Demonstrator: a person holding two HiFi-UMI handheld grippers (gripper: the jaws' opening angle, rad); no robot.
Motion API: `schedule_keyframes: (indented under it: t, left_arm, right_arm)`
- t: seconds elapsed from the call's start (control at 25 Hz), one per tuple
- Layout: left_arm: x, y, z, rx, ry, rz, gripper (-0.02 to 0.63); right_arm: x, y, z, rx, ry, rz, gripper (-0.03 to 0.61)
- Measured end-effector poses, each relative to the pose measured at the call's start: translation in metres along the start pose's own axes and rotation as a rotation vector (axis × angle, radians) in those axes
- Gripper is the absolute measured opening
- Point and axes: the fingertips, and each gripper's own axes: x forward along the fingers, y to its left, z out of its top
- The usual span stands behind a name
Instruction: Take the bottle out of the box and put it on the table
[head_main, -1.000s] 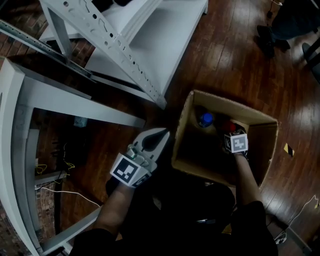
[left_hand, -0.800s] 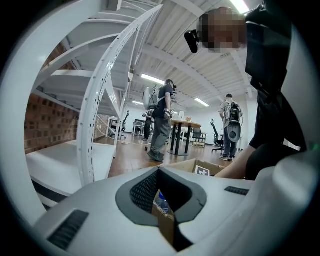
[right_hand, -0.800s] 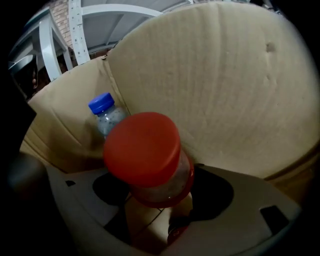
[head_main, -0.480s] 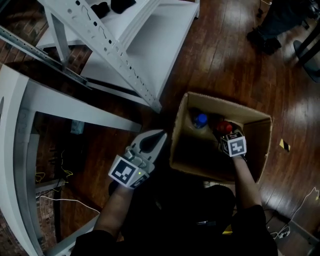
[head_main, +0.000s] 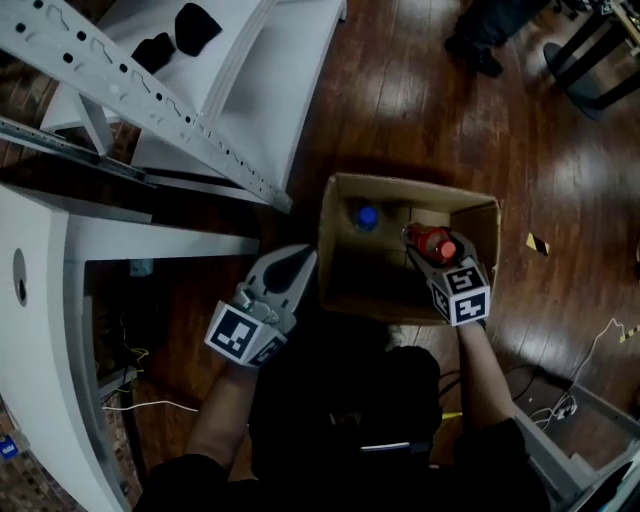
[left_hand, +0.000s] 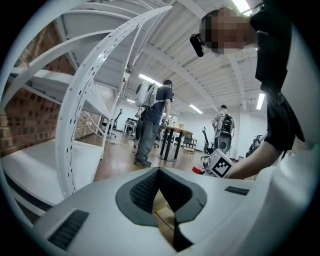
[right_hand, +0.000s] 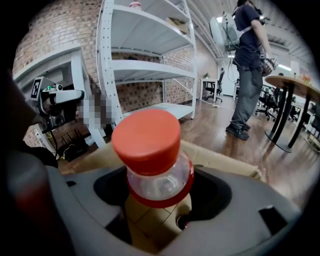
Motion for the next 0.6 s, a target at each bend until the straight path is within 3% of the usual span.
schedule_keyframes:
  t: [0.44,0.6]
  left_arm:
    - [-0.001,-0.082,0.24,-0.048,0.029,-0.059,-0.003]
    - [-0.006,-0.112,0.32,-0.001,0.028,-0.091,-0.003]
  right_arm:
    - [-0.236,0.028,0.184,0.033,-0.048,-0.013,0.33]
    - [-0.315,0.043,0.248,0.02,-0.078,-0.012,0.33]
